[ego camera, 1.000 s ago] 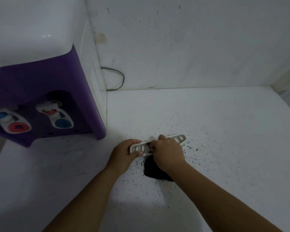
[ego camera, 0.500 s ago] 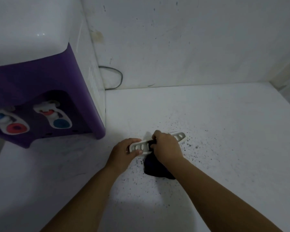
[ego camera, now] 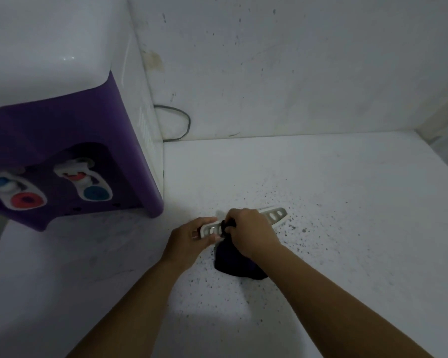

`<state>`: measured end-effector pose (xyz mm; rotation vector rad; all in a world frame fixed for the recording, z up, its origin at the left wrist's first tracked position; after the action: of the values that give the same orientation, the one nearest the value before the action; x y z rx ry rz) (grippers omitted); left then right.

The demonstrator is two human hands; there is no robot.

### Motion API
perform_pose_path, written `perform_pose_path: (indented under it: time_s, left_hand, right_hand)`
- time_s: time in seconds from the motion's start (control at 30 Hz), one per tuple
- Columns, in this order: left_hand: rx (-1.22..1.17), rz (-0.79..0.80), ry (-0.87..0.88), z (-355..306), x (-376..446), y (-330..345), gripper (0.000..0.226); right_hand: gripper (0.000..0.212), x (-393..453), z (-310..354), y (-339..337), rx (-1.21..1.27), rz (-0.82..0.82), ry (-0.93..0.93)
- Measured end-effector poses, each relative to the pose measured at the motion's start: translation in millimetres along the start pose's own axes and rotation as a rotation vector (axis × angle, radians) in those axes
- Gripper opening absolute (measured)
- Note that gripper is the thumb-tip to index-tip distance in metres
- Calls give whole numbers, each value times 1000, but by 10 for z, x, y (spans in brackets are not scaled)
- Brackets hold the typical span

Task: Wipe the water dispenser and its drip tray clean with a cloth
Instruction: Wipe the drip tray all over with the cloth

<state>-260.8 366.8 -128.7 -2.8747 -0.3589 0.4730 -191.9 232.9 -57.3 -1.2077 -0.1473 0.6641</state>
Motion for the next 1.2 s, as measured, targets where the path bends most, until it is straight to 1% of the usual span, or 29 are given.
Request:
perform_pose_path:
  time_s: [0.07, 0.13, 0.23, 0.3, 0.4, 0.57, 0.67, 0.73, 0.8, 0.9, 0.97, 1.1, 1.2]
  left_hand:
    - [-28, 72, -34, 34, 25, -52, 49]
    - [-61, 107, -44, 43, 38, -90, 49]
    - [-108, 67, -33, 17, 18, -83, 45]
    - [-122, 36, -28, 29, 5, -55, 43]
    - [-143, 32, -25, 53, 0, -39, 44]
    - [-149, 60, -27, 24, 24, -32, 46]
    - [-119, 51, -14, 56, 27, -39, 46]
    - [-98, 46, -2, 80, 27, -40, 46]
    - [-78, 47, 5, 79, 35, -42, 46]
    - [-71, 63, -10, 50, 48, -50, 45]
    - [-52, 56, -9, 42, 44, -53, 45]
    - [-31, 33, 12, 72, 34, -47, 45]
    - [-46, 40, 7, 71, 54, -44, 45]
  right_hand:
    - [19, -3, 48, 84, -71, 4, -34]
    - [19, 25, 71, 96, -90, -16, -40]
    - [19, 43, 57, 87, -88, -30, -28]
    - [20, 37, 47, 110, -111, 21, -32]
    - [23, 66, 48, 114, -150, 98, -17]
    - [26, 154, 69, 13, -68, 11, 46]
    - [19, 128, 79, 70, -132, 35, 34]
    - [21, 112, 81, 96, -154, 65, 25]
    - [21, 131, 70, 67, -132, 61, 26]
    - [16, 153, 37, 5, -14, -25, 68]
    - [12, 130, 38, 29, 3, -59, 74]
    - [17, 115, 44, 109, -78, 36, 30]
    - [17, 194, 19, 52, -42, 44, 32]
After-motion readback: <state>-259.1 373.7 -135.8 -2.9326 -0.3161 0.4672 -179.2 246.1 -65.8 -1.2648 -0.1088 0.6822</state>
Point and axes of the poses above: each hand's wrist, its own x-axis towards the middle knuckle, its own y-axis out of the palm, z = x × y, the point moved 3 cm from there along x, towards the middle knuckle, and after that the axes turned 1 degree about -y, right-handed, at the moved point
